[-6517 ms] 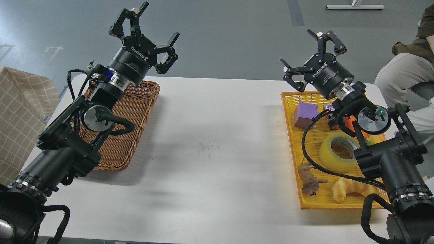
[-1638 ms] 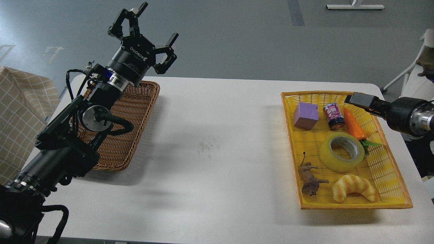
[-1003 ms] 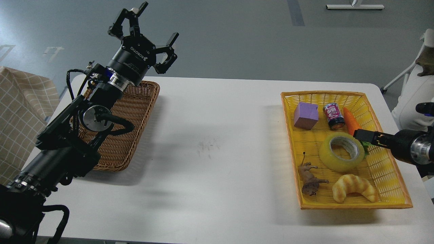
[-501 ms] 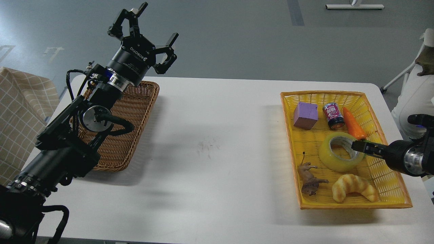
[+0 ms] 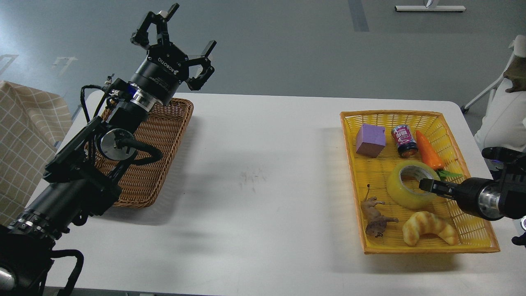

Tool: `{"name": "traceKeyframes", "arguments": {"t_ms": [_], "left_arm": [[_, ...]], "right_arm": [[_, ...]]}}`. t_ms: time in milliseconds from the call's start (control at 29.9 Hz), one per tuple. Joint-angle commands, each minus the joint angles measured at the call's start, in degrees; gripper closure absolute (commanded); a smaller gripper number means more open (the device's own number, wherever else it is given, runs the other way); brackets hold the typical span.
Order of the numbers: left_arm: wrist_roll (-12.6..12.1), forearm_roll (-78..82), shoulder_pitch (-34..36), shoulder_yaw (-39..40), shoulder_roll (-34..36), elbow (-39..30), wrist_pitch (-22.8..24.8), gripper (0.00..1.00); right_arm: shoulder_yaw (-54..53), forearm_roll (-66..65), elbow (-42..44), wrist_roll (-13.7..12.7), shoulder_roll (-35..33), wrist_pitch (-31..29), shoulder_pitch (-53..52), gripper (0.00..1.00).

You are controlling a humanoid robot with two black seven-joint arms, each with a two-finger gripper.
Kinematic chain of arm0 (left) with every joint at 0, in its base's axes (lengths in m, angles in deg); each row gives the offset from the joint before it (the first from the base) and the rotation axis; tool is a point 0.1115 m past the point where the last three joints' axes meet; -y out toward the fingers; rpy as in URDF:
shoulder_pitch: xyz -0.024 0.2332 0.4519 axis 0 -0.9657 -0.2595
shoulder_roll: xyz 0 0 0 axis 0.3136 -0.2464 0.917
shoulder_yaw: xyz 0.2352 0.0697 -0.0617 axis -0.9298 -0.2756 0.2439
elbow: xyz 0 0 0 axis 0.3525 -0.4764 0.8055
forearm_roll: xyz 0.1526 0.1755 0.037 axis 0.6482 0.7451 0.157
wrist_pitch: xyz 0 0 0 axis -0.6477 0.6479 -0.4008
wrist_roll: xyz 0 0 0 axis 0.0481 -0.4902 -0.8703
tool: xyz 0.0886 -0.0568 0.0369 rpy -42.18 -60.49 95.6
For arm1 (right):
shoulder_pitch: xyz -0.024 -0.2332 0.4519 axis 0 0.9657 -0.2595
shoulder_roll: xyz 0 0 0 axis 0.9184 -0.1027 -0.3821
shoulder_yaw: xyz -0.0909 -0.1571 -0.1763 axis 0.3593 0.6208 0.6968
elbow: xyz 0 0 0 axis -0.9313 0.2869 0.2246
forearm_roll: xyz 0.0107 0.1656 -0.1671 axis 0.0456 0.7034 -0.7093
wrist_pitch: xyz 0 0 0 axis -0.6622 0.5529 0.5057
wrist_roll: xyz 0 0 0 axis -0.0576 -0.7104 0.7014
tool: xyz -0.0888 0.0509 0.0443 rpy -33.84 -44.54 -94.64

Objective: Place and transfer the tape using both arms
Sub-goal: 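Lower the right gripper into the yellow tape roll's hole, then lift the tape roll with the right gripper toward the table center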

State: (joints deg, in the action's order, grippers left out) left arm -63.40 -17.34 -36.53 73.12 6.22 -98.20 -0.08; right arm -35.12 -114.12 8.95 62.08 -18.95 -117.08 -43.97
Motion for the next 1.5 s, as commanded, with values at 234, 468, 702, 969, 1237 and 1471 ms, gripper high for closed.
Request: {"name": "traceKeyframes", "arguments": {"t_ms": [234, 468, 702, 969, 1237, 1471], "left_arm": [[0.1, 0.0, -0.2, 0.0, -0.4, 0.0, 0.0, 0.02], [0.1, 0.0, -0.3, 0.0, -0.6, 0.1, 0.0, 0.02], [0.2, 0.0, -0.4, 0.0, -0.5, 0.1, 0.0, 0.02], [0.2, 0.0, -0.5, 0.1, -0.5, 0.1, 0.0, 0.02], [0.2, 0.0, -0.4, 0.2, -0.5, 0.1, 0.0, 0.02], [0.2, 0.0, -0.2, 0.1, -0.3, 0.1, 0.0, 0.02]], "right_arm": [[-0.1, 0.0, 2.5, -0.5, 1.2, 0.0, 0.0, 0.72], [-0.2, 0.6, 2.1, -0.4, 0.7, 0.0, -0.5, 1.00], [-0.7, 0.8, -1.1, -0.5, -0.2, 0.0, -1.7, 1.00], [-0.9, 1.8, -5.2, -0.5, -1.9, 0.0, -6.9, 1.00], [0.0, 1.8, -4.5, -0.8, 2.8, 0.0, -15.2, 1.00], [6.0, 1.5, -3.8, -4.0, 8.9, 0.0, -19.1, 1.00]]}}
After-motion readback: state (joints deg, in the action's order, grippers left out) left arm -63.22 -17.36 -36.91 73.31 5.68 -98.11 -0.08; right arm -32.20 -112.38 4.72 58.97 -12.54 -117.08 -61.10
